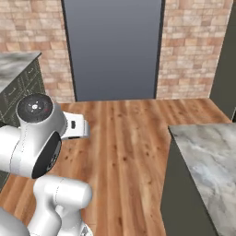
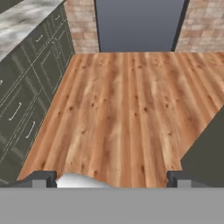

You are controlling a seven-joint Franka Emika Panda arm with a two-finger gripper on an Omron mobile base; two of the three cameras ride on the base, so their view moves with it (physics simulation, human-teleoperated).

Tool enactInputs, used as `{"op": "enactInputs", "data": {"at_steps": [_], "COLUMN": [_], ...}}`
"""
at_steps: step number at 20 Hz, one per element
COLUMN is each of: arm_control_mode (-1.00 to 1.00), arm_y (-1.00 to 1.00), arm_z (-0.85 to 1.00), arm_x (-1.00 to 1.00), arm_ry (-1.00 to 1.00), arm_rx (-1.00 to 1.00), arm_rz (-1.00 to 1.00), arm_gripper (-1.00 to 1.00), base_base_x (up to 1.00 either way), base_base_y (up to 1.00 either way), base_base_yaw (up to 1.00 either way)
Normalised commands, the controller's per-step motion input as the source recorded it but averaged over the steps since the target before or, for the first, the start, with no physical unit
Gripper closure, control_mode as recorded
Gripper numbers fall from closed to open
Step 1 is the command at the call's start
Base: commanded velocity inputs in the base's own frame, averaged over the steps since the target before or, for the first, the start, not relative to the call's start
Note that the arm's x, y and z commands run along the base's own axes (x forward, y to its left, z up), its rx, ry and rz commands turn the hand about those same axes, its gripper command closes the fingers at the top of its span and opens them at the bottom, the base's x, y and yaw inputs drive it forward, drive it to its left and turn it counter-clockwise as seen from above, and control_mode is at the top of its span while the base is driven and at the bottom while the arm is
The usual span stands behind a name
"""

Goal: Pick up the pear and orange from the fridge and place one fruit on each plate on the dining counter.

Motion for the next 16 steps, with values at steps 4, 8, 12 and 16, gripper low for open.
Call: {"op": "enactInputs", "data": {"at_steps": [4,8,12,16], "arm_control_mode": [1.0,1.0,1.0,1.0], "arm_y": [0.0,0.0,0.0,0.0], "arm_z": [0.0,0.0,0.0,0.0], "arm_x": [0.0,0.0,0.0,0.0], "arm_ry": [0.0,0.0,0.0,0.0], "arm_rx": [0.0,0.0,0.0,0.0], "arm_rz": [0.0,0.0,0.0,0.0], "arm_gripper": [-1.0,-1.0,-1.0,-1.0], "base_base_x": [1.0,1.0,0.99,0.98], "base_base_y": [0.36,0.45,0.44,0.52], "base_base_yaw": [-0.33,-0.4,-0.43,-0.45]}}
